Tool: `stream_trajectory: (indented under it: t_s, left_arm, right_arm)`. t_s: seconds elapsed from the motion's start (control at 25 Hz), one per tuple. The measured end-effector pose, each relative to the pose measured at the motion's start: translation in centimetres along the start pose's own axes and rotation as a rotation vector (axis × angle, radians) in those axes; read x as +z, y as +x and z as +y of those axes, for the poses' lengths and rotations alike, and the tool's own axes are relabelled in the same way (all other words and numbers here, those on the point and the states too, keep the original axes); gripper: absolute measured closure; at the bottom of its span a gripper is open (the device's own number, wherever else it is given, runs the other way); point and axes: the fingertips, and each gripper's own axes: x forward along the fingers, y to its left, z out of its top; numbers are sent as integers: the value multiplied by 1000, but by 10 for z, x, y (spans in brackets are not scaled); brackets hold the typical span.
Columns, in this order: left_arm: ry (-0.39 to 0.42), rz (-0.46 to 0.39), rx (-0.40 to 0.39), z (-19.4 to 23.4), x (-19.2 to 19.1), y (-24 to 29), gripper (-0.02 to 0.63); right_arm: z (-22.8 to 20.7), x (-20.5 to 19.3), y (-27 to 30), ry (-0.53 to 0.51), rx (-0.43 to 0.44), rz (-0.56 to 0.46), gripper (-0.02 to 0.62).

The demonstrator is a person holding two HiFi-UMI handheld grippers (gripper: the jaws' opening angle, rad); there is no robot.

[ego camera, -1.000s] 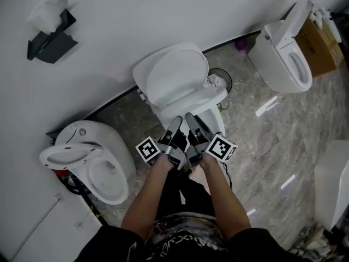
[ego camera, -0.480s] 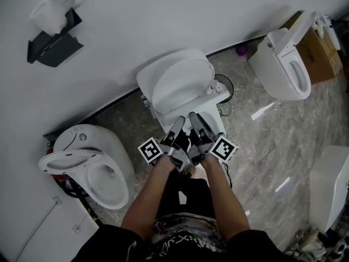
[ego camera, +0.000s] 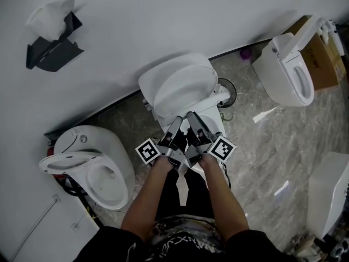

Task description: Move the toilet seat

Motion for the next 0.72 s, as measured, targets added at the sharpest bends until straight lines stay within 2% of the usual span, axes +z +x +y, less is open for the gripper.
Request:
stream_trajectory:
  t_s: [0.32,0.64,0.72]
  left_arm:
    - [53,-89,5,-2,21,12,451]
    - [98,-138,15,0,42,25,453]
    - [95,-160,15,3,49,28,453]
  right_arm:
    - [-4,7,26,43,35,75,440]
    - [-8,18,52,71,56,80,456]
    - [-16,22,57,72,36,75,495]
